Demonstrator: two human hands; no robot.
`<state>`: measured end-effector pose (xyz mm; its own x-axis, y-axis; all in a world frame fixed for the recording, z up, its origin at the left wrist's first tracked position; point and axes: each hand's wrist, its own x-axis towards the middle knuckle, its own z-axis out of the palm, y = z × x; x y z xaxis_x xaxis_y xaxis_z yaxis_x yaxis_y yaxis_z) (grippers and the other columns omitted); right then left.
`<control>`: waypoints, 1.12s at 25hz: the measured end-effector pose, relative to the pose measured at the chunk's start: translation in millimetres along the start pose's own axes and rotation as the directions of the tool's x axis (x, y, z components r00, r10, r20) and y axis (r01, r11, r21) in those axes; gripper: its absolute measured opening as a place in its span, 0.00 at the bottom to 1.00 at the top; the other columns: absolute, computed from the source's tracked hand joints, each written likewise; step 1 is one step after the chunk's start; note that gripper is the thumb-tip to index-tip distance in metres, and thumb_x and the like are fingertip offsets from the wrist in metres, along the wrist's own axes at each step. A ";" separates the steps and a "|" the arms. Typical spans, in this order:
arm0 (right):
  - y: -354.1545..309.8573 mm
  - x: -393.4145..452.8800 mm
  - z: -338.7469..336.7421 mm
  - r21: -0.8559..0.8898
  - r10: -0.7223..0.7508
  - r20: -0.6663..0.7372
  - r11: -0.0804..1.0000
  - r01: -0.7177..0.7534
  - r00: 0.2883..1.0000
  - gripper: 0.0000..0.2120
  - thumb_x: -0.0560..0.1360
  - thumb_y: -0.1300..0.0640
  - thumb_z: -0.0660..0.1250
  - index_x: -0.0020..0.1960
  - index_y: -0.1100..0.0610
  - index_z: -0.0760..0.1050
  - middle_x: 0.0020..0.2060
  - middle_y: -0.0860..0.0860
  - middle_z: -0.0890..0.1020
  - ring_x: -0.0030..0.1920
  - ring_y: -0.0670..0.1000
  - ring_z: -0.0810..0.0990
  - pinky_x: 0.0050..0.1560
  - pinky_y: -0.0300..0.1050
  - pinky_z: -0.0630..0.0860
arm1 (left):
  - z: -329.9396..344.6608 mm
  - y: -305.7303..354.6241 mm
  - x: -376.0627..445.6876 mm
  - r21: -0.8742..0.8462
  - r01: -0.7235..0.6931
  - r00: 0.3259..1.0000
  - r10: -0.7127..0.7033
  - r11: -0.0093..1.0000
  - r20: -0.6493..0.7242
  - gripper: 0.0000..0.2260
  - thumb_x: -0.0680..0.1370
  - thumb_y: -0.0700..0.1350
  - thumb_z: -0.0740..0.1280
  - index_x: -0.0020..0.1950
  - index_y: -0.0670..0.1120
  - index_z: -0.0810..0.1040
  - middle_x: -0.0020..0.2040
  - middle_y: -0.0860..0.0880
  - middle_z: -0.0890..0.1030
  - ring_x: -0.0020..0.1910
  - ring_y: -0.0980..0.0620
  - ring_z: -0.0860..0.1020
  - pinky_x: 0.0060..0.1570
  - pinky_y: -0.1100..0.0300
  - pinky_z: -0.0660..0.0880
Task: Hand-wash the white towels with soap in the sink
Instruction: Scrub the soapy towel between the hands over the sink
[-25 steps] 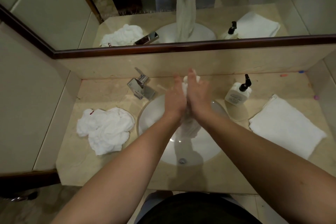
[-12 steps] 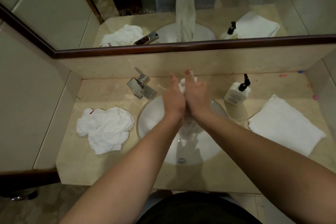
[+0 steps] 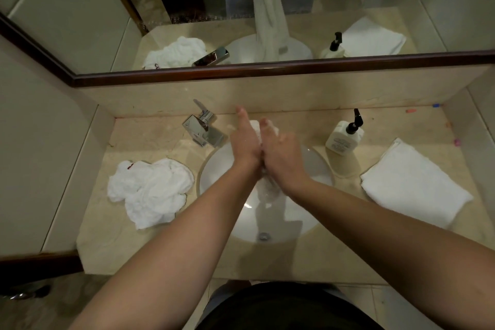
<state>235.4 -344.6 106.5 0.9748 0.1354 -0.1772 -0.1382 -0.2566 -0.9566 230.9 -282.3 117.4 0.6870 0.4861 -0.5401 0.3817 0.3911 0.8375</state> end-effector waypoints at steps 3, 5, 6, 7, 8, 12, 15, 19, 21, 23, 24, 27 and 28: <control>-7.8 7.3 -7.8 0.078 0.056 -0.097 0.996 -0.049 0.994 0.27 0.83 0.43 0.56 0.32 0.57 0.75 0.25 0.50 0.77 0.25 0.45 0.74 0.29 0.39 0.70 | 1.1 -6.2 -2.1 0.145 -0.114 0.991 0.102 0.983 0.092 0.33 0.77 0.72 0.51 0.26 0.48 0.73 0.25 0.52 0.75 0.28 0.53 0.75 0.37 0.57 0.72; -8.8 2.4 -4.5 0.077 0.053 -0.090 0.996 -0.047 0.995 0.27 0.83 0.44 0.56 0.32 0.58 0.75 0.24 0.48 0.77 0.24 0.43 0.74 0.27 0.35 0.69 | 2.0 -3.8 -0.7 0.082 -0.062 0.998 0.060 0.995 0.031 0.33 0.80 0.69 0.52 0.24 0.47 0.71 0.23 0.52 0.75 0.25 0.54 0.75 0.36 0.58 0.72; -8.0 -2.8 -1.8 0.052 0.032 -0.036 0.998 -0.030 0.999 0.27 0.83 0.44 0.56 0.31 0.57 0.74 0.23 0.46 0.75 0.23 0.43 0.73 0.26 0.36 0.68 | 0.4 -2.1 2.6 0.033 -0.027 0.999 0.026 0.999 0.023 0.33 0.81 0.67 0.52 0.24 0.47 0.71 0.22 0.52 0.74 0.23 0.55 0.74 0.34 0.58 0.72; -8.2 -3.4 -1.4 0.041 0.014 -0.005 0.999 -0.014 1.000 0.28 0.83 0.44 0.56 0.29 0.56 0.73 0.21 0.46 0.74 0.22 0.43 0.71 0.26 0.37 0.67 | -0.3 -2.4 5.3 -0.001 -0.013 0.999 0.013 1.000 0.053 0.35 0.81 0.68 0.52 0.24 0.45 0.73 0.23 0.51 0.76 0.24 0.55 0.75 0.34 0.58 0.73; -10.4 2.1 -4.2 0.045 0.016 -0.020 0.999 -0.015 1.000 0.28 0.83 0.43 0.56 0.28 0.55 0.72 0.20 0.46 0.74 0.23 0.43 0.72 0.27 0.39 0.68 | 0.1 -6.5 6.9 0.033 -0.023 0.995 0.020 0.999 0.096 0.38 0.80 0.70 0.50 0.27 0.43 0.78 0.26 0.47 0.79 0.28 0.53 0.79 0.38 0.56 0.77; -16.8 13.6 -8.5 0.077 0.044 -0.081 0.996 -0.037 0.996 0.28 0.83 0.42 0.55 0.31 0.57 0.74 0.24 0.49 0.76 0.26 0.47 0.74 0.30 0.43 0.71 | 2.4 -5.8 7.4 0.045 -0.036 0.994 0.031 0.998 0.102 0.39 0.78 0.72 0.50 0.38 0.40 0.81 0.38 0.42 0.84 0.42 0.45 0.84 0.50 0.49 0.80; -10.0 -1.2 -3.7 -0.019 -0.048 0.038 0.999 0.049 0.998 0.29 0.83 0.43 0.55 0.29 0.57 0.73 0.21 0.47 0.73 0.23 0.45 0.72 0.27 0.41 0.68 | -2.3 -5.3 10.5 -0.020 0.012 0.998 -0.011 1.000 0.055 0.33 0.79 0.71 0.51 0.31 0.46 0.76 0.31 0.47 0.80 0.34 0.49 0.81 0.43 0.55 0.77; -15.8 7.9 -6.5 0.084 0.035 -0.110 0.996 -0.026 0.993 0.27 0.83 0.44 0.55 0.30 0.56 0.73 0.23 0.48 0.75 0.24 0.44 0.72 0.26 0.36 0.67 | -0.2 -5.6 6.9 0.085 -0.037 0.996 0.030 0.996 0.080 0.36 0.72 0.77 0.51 0.32 0.46 0.77 0.33 0.44 0.82 0.36 0.45 0.82 0.45 0.52 0.77; -13.1 -4.2 4.0 0.033 -0.012 -0.035 0.999 0.013 0.999 0.28 0.83 0.45 0.56 0.30 0.59 0.73 0.23 0.48 0.74 0.24 0.44 0.71 0.26 0.37 0.66 | -3.7 1.3 12.7 -0.025 0.040 0.999 -0.041 0.999 -0.015 0.32 0.77 0.72 0.53 0.33 0.46 0.75 0.31 0.47 0.79 0.33 0.49 0.79 0.43 0.55 0.75; -17.9 1.0 2.8 0.032 0.013 -0.059 0.999 -0.011 0.998 0.29 0.83 0.44 0.56 0.27 0.55 0.72 0.22 0.47 0.74 0.22 0.42 0.71 0.26 0.37 0.66 | -3.7 -2.2 12.7 -0.062 0.002 0.999 0.000 0.998 0.035 0.32 0.78 0.71 0.53 0.33 0.46 0.77 0.32 0.47 0.80 0.35 0.49 0.80 0.45 0.53 0.77; -22.9 10.2 -1.8 0.064 0.069 -0.135 0.996 -0.061 0.988 0.28 0.83 0.43 0.56 0.27 0.55 0.71 0.22 0.47 0.75 0.22 0.42 0.71 0.26 0.36 0.66 | -1.1 -5.3 7.2 -0.002 -0.037 0.997 0.037 0.999 0.063 0.33 0.77 0.72 0.53 0.32 0.46 0.77 0.33 0.46 0.81 0.35 0.48 0.81 0.45 0.53 0.78; -25.8 12.8 2.2 0.148 0.105 -0.251 0.987 -0.069 0.962 0.28 0.83 0.42 0.56 0.29 0.56 0.73 0.25 0.49 0.76 0.24 0.42 0.72 0.26 0.35 0.66 | 4.8 4.5 0.1 -0.033 -0.039 0.999 0.040 0.999 0.005 0.34 0.72 0.76 0.56 0.36 0.45 0.78 0.35 0.46 0.83 0.39 0.47 0.83 0.47 0.52 0.79; -21.0 4.6 8.9 0.114 0.044 -0.212 0.993 -0.020 0.976 0.28 0.83 0.43 0.56 0.30 0.58 0.73 0.25 0.50 0.75 0.24 0.44 0.72 0.26 0.36 0.67 | 3.7 7.9 4.4 -0.097 -0.003 0.997 -0.004 0.995 -0.071 0.30 0.75 0.73 0.57 0.38 0.46 0.76 0.33 0.49 0.82 0.36 0.50 0.82 0.44 0.54 0.78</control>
<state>241.2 -330.1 123.7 0.9827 -0.0820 -0.1659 -0.1767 -0.1489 -0.9729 239.3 -279.9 121.9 0.6397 0.5393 -0.5477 0.3173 0.4637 0.8272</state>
